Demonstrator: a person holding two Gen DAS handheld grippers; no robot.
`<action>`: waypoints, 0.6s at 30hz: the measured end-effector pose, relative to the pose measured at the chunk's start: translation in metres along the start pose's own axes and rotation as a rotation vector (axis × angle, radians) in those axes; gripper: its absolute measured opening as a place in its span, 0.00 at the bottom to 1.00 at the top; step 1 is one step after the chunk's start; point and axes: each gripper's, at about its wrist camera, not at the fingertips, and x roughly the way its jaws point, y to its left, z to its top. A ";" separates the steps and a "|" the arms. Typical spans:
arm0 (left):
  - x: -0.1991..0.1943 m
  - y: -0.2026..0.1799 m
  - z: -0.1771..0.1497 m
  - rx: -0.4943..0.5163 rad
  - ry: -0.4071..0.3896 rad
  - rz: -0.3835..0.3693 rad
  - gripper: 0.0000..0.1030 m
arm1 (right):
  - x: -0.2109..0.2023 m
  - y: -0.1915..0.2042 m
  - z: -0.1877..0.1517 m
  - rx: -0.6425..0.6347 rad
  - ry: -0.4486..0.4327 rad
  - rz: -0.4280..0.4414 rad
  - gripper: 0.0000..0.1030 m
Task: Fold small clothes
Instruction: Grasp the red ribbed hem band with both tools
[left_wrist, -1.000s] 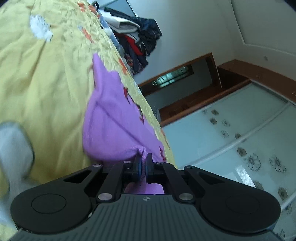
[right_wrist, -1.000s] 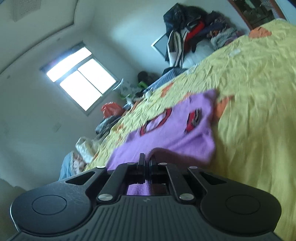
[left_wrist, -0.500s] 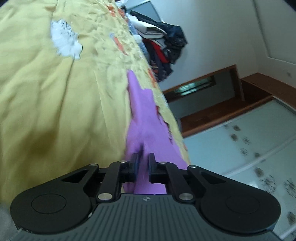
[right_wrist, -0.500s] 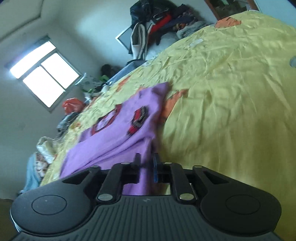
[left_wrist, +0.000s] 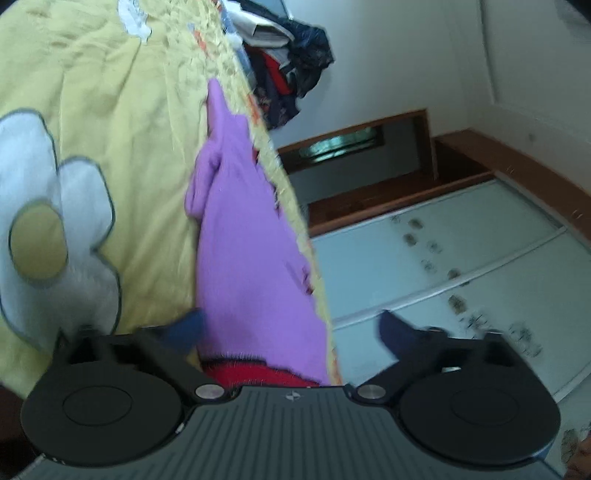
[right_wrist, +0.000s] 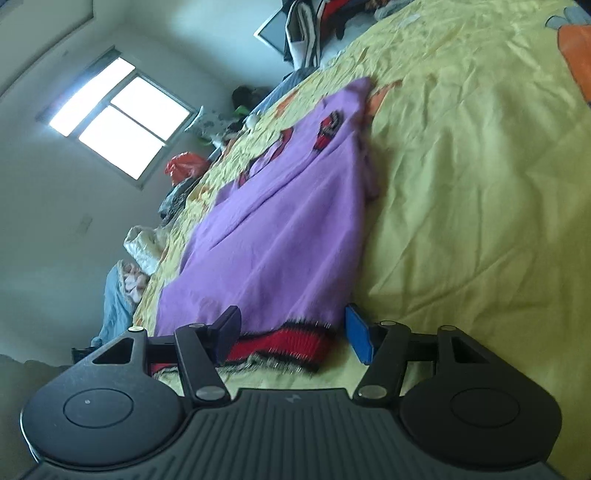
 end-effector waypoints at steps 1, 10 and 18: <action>0.002 -0.002 -0.003 0.006 0.016 0.028 0.99 | 0.000 0.001 -0.001 0.001 0.004 0.011 0.56; -0.004 0.014 -0.007 -0.053 0.014 0.017 0.91 | -0.006 -0.001 -0.004 -0.004 -0.017 -0.035 0.46; 0.022 0.001 -0.012 -0.055 0.104 0.084 0.60 | -0.005 0.003 -0.010 -0.015 -0.023 -0.045 0.46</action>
